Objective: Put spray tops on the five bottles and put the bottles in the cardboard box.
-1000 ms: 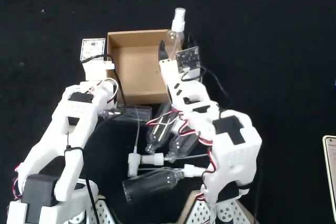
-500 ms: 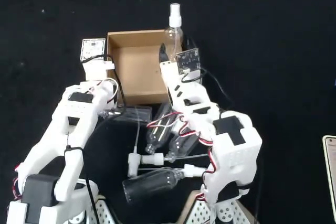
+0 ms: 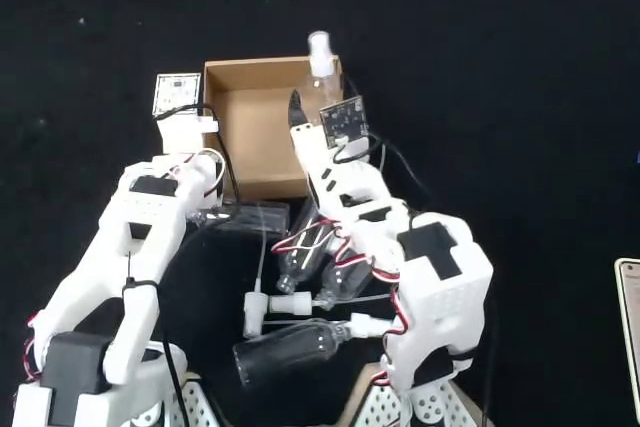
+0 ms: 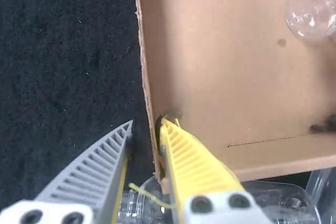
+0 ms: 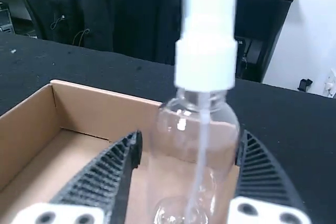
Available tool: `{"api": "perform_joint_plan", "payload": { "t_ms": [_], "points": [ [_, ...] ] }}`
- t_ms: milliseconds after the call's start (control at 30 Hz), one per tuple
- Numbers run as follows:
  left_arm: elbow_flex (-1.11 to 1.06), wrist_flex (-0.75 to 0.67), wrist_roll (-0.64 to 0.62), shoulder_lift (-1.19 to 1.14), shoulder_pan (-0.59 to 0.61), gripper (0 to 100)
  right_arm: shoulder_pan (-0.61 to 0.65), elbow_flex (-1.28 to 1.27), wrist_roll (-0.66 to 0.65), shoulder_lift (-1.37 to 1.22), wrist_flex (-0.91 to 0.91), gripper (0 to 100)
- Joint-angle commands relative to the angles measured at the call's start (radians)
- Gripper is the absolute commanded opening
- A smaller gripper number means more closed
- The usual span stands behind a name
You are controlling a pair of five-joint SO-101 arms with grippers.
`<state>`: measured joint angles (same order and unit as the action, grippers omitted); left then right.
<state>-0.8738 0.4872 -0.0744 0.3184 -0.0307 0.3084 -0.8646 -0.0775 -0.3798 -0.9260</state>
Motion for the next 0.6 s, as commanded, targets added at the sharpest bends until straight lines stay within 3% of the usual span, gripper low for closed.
{"api": "perform_joint_plan", "payload": {
  "t_ms": [0, 567],
  "points": [
    [0.012, -0.015, 0.002, 0.048, 0.013, 7, 0.017, 0.002, -0.006, 0.085, -0.003, 24.3],
    [0.01, -0.015, 0.002, 0.046, 0.013, 7, 0.015, -0.128, 0.002, 0.251, 0.009, 24.3]
  ]
}}
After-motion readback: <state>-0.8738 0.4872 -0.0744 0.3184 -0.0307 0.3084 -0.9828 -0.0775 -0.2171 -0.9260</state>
